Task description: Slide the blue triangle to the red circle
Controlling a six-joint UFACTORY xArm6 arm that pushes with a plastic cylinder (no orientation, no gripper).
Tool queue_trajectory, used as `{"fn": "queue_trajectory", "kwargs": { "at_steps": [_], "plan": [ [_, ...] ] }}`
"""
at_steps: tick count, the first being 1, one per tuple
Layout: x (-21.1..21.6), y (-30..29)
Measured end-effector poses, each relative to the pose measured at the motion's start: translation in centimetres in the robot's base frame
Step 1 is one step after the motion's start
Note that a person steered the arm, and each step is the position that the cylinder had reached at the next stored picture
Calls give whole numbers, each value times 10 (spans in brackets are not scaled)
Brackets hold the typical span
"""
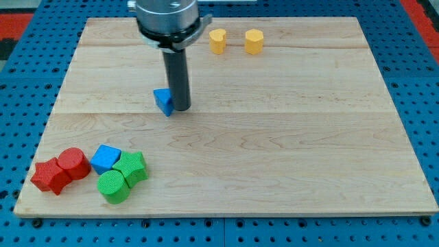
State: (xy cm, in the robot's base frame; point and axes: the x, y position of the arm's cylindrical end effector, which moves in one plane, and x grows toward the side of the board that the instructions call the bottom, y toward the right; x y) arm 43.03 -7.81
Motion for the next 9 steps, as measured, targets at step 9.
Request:
{"fn": "queue_trajectory", "kwargs": {
  "at_steps": [9],
  "plan": [
    [-36,-38]
  ]
}}
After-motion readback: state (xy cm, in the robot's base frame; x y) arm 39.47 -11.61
